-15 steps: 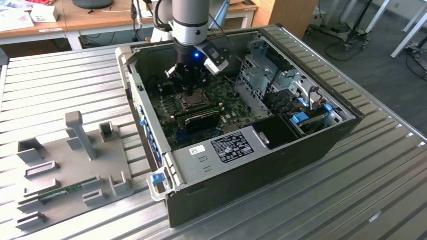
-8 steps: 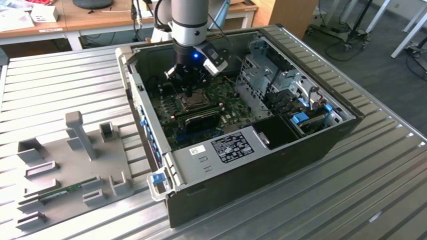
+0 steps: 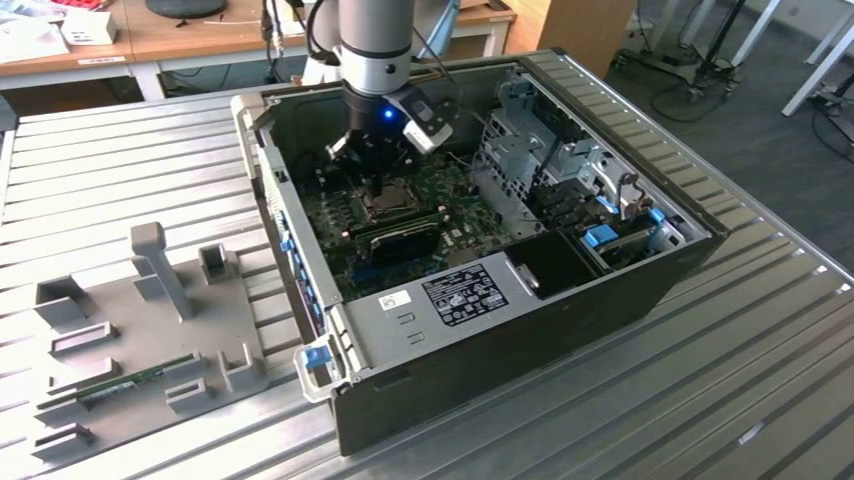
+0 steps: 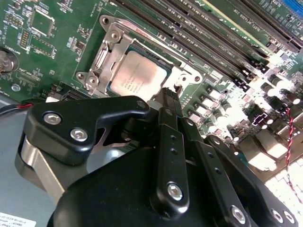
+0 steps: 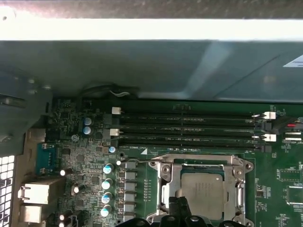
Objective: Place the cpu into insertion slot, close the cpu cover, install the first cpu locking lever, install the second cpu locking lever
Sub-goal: 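Close the cpu cover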
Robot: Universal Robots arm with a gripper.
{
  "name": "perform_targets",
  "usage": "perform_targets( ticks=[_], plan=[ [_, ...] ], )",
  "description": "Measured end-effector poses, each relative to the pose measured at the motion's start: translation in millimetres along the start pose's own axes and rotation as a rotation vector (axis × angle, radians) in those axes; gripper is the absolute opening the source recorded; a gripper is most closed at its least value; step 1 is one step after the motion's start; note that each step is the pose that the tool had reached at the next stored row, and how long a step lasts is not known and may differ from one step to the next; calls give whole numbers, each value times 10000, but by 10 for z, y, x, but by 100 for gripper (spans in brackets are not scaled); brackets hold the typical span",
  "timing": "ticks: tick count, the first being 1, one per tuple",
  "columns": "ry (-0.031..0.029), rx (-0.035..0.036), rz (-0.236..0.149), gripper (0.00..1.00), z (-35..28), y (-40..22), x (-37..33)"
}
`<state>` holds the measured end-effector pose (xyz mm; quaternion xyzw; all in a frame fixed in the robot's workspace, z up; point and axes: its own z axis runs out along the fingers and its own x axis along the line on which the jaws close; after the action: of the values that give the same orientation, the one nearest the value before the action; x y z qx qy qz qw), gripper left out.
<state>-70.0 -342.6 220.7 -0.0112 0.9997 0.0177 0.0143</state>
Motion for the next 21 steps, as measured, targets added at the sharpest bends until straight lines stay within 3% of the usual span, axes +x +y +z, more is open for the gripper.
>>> perform_targets(
  ticks=[13,21],
  plan=[
    [0,8,0,11,4,-2,4],
    [1,17,0,11,49,-4,7]
  ],
)
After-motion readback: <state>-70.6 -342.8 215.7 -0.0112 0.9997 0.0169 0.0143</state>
